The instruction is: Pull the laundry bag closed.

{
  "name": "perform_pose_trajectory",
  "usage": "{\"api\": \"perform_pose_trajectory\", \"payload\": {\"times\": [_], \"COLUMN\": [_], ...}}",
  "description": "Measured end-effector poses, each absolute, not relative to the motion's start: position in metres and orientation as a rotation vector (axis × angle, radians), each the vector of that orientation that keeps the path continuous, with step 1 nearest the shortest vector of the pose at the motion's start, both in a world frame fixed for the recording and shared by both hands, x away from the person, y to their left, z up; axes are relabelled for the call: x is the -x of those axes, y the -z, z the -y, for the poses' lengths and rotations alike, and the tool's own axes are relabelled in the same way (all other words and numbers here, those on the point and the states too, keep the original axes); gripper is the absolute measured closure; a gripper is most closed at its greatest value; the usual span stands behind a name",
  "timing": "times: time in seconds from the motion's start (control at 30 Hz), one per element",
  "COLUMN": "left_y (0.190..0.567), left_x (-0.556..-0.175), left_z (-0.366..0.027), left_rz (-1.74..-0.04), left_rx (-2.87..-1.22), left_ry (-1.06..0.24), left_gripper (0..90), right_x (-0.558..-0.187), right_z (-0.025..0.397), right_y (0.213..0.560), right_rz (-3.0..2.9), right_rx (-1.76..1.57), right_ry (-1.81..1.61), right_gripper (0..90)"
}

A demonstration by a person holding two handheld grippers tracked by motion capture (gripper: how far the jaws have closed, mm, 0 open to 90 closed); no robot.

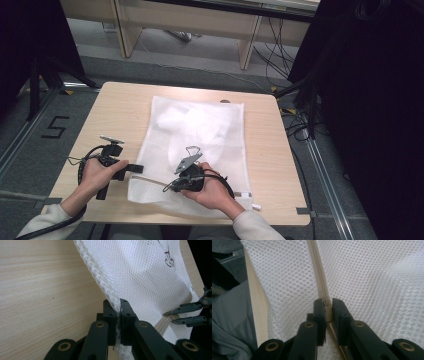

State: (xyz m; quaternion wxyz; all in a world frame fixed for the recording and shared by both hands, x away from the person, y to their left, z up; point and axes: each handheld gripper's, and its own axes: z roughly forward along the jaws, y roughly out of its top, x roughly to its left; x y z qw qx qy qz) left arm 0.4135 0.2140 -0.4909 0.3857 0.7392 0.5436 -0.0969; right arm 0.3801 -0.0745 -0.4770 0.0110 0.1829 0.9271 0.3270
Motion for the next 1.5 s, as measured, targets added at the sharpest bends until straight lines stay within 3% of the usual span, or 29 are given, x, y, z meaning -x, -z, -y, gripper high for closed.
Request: {"api": "perform_pose_trajectory", "payload": {"times": [1.5], "left_y": [0.492], "left_x": [-0.414], "left_z": [-0.215], "left_rz": [-1.385], "left_rx": [-1.897], "left_ry": [0.244], "left_gripper": [84.9], "right_x": [-0.383], "right_z": [0.106], "right_y": [0.464], "right_rz": [-2.863], "right_rx": [-0.687], "right_ry": [-1.018], "right_gripper": [82.6]}}
